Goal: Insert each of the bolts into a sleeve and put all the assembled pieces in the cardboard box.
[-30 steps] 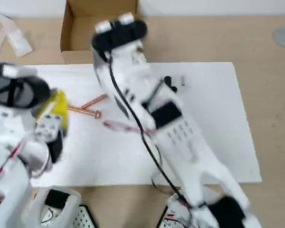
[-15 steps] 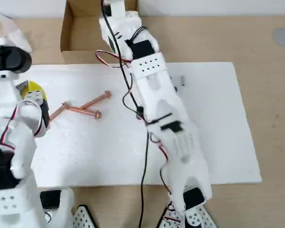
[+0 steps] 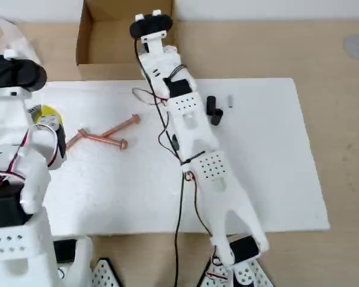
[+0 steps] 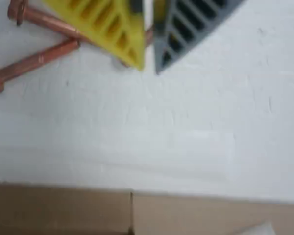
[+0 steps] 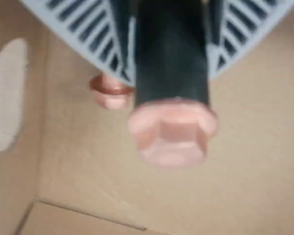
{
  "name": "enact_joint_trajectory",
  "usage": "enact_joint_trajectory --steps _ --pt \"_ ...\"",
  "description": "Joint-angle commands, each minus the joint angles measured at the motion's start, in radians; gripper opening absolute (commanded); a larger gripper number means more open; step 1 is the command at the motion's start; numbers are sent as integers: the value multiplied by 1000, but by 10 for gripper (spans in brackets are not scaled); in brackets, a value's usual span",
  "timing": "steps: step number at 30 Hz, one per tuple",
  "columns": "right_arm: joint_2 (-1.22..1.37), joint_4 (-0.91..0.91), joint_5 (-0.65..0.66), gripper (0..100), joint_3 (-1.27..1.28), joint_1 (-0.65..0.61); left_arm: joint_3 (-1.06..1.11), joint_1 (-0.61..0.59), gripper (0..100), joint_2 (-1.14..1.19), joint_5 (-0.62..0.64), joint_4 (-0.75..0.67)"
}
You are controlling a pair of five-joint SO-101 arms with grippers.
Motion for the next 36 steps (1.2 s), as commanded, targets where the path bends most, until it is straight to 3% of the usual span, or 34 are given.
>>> enact_joint_trajectory --steps 1,5,8,17,20,26,29,36 --pt "-41 41 40 56 -73 12 29 -14 7 -1 -8 -18" --pt "-61 160 43 231 -73 2 78 -15 19 -1 -9 -18" --pt "-73 235 43 321 -73 -4 107 -15 84 -1 -9 -20" --pt "-222 466 37 347 -74 -5 107 -101 175 61 -32 -11" --pt "-331 605 35 347 -74 -4 104 -129 175 168 -196 -8" --pt "-579 895 -52 347 -74 -7 107 -164 175 403 -672 55" --pt "-684 1008 -55 347 -74 -5 103 -180 175 489 -825 52" --pt "-846 1134 -52 347 -74 -1 112 -178 174 607 -879 -94"
